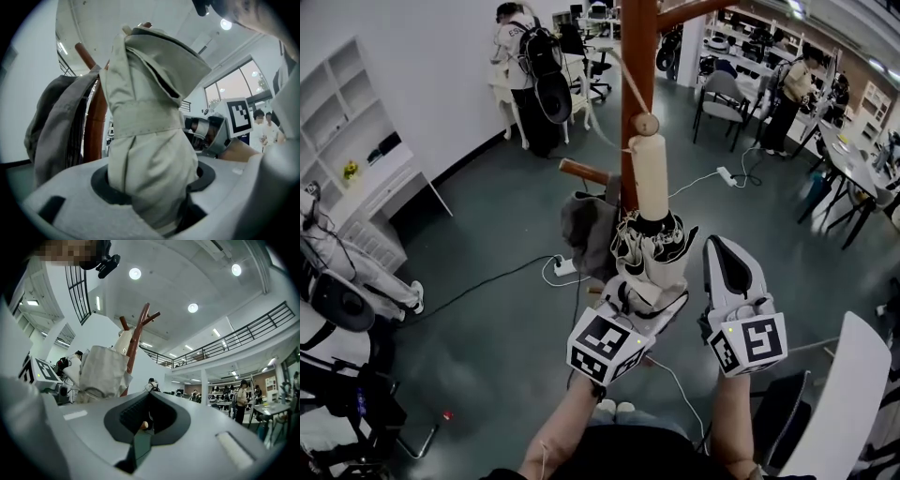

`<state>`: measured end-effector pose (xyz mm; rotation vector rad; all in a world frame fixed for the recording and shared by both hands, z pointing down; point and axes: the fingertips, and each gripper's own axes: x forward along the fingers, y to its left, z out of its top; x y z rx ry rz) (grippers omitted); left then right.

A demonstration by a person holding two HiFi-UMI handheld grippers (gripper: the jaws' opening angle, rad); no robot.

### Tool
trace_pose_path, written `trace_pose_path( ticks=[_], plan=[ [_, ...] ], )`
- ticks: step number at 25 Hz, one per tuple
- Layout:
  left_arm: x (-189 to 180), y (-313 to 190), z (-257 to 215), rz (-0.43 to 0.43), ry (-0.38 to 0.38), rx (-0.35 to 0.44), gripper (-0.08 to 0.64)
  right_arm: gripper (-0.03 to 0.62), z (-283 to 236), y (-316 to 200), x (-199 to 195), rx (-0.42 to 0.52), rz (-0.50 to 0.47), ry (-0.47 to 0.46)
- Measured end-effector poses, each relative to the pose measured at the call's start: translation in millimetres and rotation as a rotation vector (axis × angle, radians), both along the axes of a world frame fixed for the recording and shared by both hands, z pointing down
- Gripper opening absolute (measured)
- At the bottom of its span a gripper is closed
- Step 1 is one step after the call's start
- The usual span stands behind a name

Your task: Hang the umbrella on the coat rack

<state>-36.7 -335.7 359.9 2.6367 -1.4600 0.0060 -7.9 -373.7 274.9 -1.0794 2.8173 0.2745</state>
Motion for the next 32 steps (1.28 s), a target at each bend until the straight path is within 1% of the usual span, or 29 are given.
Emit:
trace_pose_path(
  ticks=[3, 8, 13, 19, 21, 25, 29, 32],
  plan=[
    [-4.2, 5.9, 8.6, -0.010, 0.026, -0.016, 0.290, 0.007, 6.9, 5.7, 0.8, -0.007, 0.005, -0.004],
    [-10.9, 15.8, 25.5, -0.027, 0.025, -0.027, 0.290, 0.007, 15.8, 18.5, -1.4, -0.002, 0.001, -0.009],
    [-6.9, 23.1, 43.2, -0.045, 0.001, -0.038, 0.290, 0.006, 26.5, 26.3, 3.9, -0.006, -0.002, -0.014],
    [-8.6, 30.5, 67.5, -0.077, 0.027, -0.057, 0.290, 0.006, 45.5, 32.3, 5.8, -0.004, 0.004, -0.018],
    [-10.9, 32.7, 75.5, -0.094, 0.016, -0.062, 0.290, 0.007, 53.3, 34.5, 4.7, -0.009, 0.002, -0.016],
    [-8.5, 36.8, 83.5, -0.104, -0.030, -0.054, 0.291, 0.006, 65.9, 38.7, 3.5, -0.018, -0.003, -0.012],
    [-9.7, 36.1, 84.4, -0.108, -0.047, -0.022, 0.296, 0.006, 75.2, 38.8, 1.1, -0.020, -0.001, -0.014],
    [-8.2, 34.7, 85.8, -0.107, -0.049, -0.016, 0.299, 0.006, 81.5, 37.4, 3.1, -0.032, 0.000, -0.009]
  ],
)
